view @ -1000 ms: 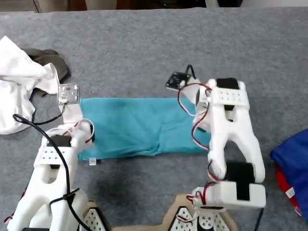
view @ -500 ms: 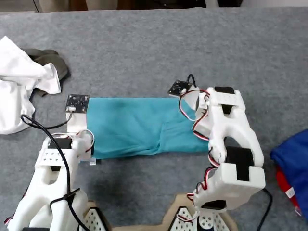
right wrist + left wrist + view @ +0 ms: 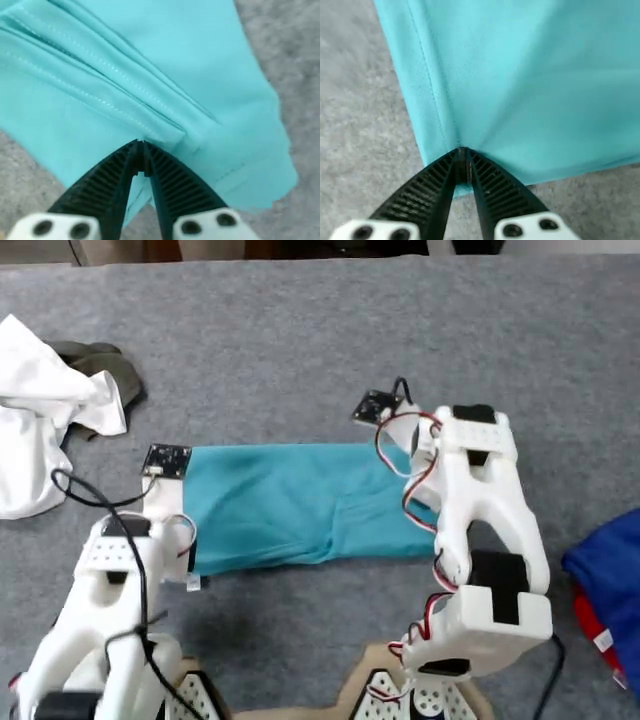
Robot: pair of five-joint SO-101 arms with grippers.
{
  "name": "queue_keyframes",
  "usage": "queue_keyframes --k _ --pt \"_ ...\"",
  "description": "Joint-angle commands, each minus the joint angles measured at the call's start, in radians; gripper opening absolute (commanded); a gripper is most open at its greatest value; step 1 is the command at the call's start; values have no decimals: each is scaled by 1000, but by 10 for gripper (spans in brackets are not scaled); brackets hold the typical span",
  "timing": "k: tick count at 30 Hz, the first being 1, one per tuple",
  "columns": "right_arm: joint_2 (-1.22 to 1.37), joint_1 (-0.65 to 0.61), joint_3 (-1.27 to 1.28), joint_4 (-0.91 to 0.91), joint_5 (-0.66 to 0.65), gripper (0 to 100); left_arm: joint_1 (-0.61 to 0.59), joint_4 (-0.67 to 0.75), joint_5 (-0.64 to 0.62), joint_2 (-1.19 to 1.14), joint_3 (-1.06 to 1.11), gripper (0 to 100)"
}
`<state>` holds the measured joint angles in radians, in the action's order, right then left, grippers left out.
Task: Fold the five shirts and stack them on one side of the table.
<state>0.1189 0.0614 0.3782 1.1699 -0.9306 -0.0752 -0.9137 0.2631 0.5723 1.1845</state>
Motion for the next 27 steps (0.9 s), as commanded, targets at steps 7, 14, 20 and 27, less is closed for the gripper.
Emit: queue_keyframes --k 7,14,20,27 --pt "-56 24 -200 110 -8 6 -87 -21 -58 -170 -137 20" --pt "-38 35 -259 87 12 6 -87 -31 -54 -170 -147 20" --pt "-36 19 -298 46 81 8 -87 -206 -61 -94 -338 20" --pt "143 -18 -275 -120 187 7 -80 -103 -155 -133 -546 20"
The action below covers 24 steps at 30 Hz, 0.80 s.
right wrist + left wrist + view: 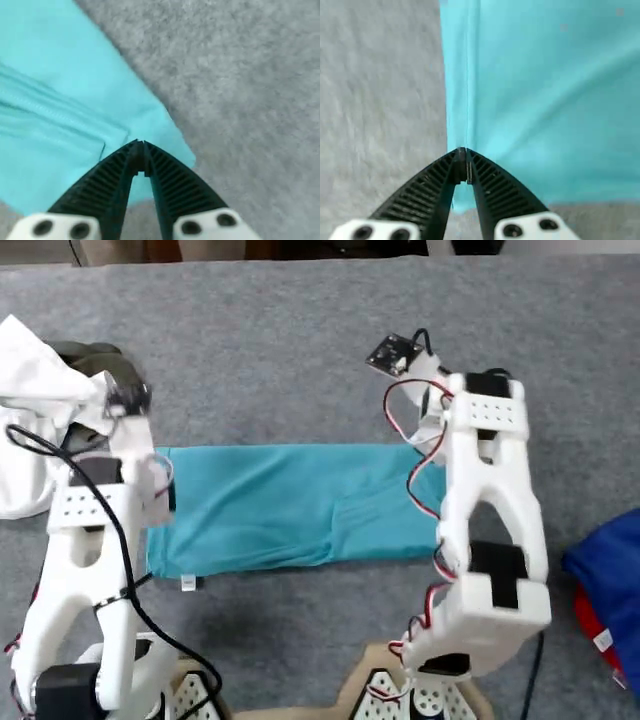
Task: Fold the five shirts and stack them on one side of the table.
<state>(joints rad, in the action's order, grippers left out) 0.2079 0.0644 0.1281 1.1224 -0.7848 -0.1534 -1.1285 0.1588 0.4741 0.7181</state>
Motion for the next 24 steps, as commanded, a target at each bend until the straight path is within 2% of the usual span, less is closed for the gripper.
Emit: queue_keyframes --k 1,7,9,12,17,24 --pt "79 -22 -25 -92 60 7 -2 178 -69 -84 -77 20" --pt "137 -18 -30 -137 98 6 -6 423 -166 -430 -181 20" --pt "142 -15 -30 -146 97 6 -8 454 -173 -535 -247 20" --pt "145 -10 -2 -184 91 6 -17 420 -169 -668 -350 20" --pt "170 12 35 -249 61 7 -60 244 -173 -822 -578 20" --pt "189 35 -2 -221 55 7 -80 229 -170 -881 -646 20"
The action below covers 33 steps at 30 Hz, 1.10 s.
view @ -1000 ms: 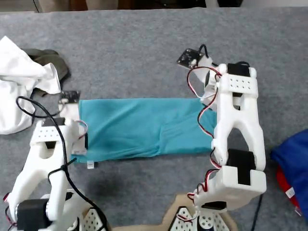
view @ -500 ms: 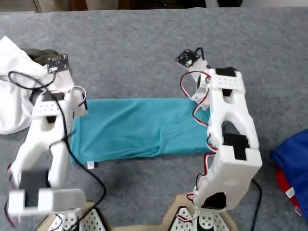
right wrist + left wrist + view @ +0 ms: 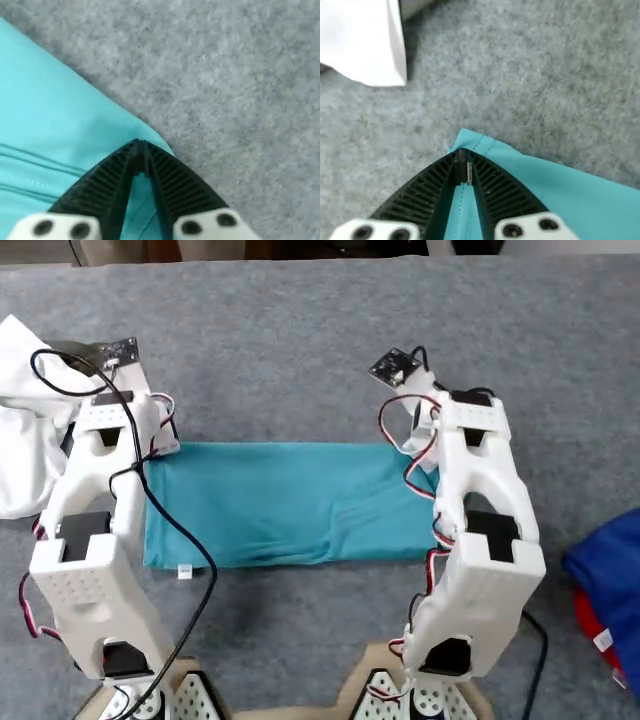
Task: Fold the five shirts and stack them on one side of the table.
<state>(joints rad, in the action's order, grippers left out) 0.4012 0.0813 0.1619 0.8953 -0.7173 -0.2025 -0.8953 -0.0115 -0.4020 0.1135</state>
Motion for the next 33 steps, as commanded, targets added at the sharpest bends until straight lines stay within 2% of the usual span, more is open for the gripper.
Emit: queue_keyframes --k 1,7,10,16,18,23,26,33 --pt "-7 16 -36 11 -12 7 -26 -5 3 -5 -41 20" --pt "-114 2 -28 20 3 6 -17 -66 5 81 -46 20" --pt "-170 -1 -19 18 58 6 -17 -123 5 202 -43 37" --pt "-265 5 -19 17 187 6 -29 -267 6 415 -41 140" --pt "-275 27 -21 8 236 8 -64 -324 48 450 -41 146" --pt "-223 145 -27 -109 437 9 -173 -368 114 409 26 147" --pt "-186 183 -27 -147 525 9 -195 -370 130 364 84 155" --pt "-114 196 -44 -204 516 7 -172 -416 77 348 121 264"
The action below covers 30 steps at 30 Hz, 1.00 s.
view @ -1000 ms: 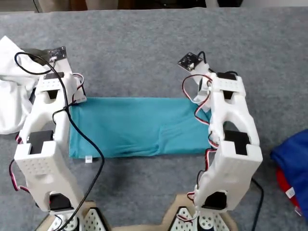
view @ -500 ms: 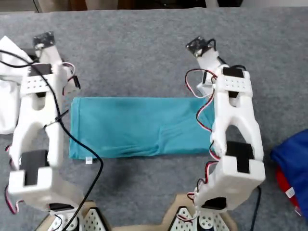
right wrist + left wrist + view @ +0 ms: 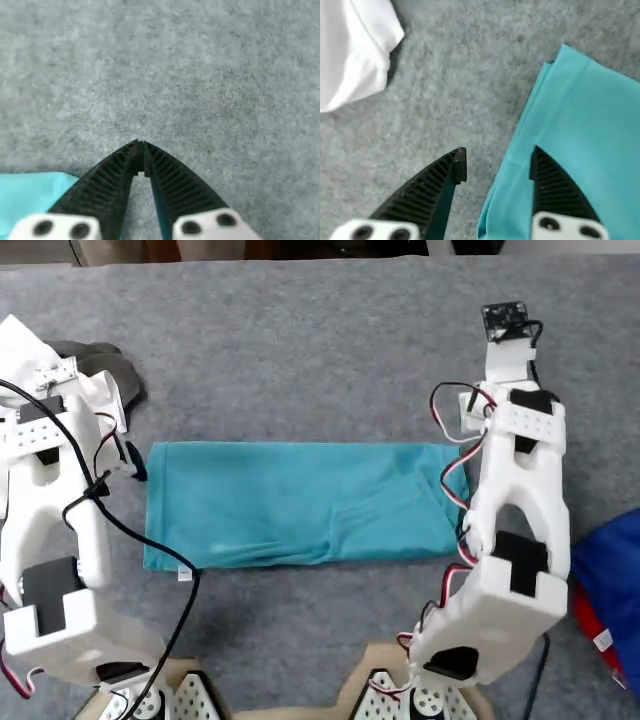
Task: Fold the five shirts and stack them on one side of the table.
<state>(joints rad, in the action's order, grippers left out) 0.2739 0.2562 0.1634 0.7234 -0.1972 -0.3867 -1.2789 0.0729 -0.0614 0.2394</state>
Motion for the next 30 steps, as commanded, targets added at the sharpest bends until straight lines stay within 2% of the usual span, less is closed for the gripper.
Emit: queue_keyframes --k 1,9,14,22,27,30 --pt "30 30 -50 -43 -5 8 18 -41 14 4 -2 266" --pt "156 39 -200 28 -5 7 80 -37 143 1 9 265" --pt "177 39 -234 52 -5 7 100 21 144 -28 21 264" --pt "177 48 -236 52 -2 7 92 55 144 -232 -34 260" --pt "177 59 -239 49 2 7 97 46 146 -312 -100 216" --pt "177 59 -239 49 2 7 101 49 146 -317 -100 151"
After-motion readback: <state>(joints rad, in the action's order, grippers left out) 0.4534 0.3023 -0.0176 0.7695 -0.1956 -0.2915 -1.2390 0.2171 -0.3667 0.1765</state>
